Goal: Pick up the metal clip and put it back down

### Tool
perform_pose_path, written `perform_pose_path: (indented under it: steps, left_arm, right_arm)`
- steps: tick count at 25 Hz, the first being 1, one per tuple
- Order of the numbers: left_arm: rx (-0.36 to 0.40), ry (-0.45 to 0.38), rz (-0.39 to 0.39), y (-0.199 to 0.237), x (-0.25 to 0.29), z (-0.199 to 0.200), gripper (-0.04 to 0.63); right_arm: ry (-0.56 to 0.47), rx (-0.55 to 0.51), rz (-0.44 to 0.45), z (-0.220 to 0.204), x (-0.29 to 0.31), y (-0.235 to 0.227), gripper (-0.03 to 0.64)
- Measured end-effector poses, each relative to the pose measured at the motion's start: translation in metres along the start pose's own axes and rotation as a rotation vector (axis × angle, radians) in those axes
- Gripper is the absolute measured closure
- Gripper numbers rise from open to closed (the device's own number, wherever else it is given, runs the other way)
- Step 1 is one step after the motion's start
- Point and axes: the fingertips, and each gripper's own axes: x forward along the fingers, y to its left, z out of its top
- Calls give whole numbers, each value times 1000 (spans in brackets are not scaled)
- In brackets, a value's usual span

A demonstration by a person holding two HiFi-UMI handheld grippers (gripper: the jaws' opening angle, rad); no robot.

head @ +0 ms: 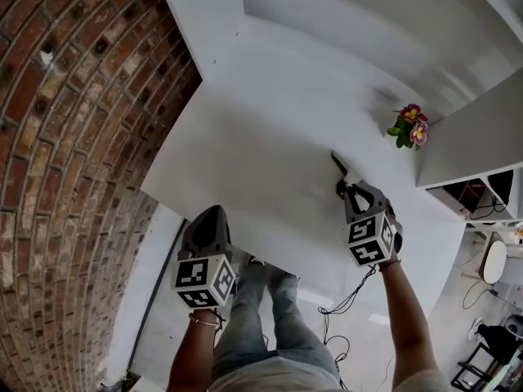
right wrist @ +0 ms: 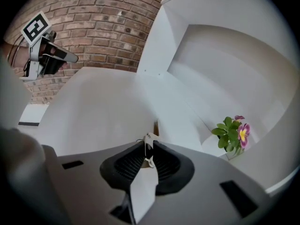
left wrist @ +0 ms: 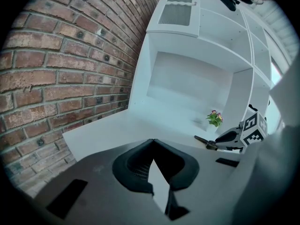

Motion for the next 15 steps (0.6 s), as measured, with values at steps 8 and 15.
perform_pose_path:
  steps: [8, 15]
  left_arm:
    - [-13, 7, -9, 1, -1, -1, 584]
    - [-5, 7, -18, 0, -2, 4, 584]
  right_arm:
    - [3, 21, 41, 1, 0, 4, 531]
    - [-21, 41, 36, 8, -7, 3, 534]
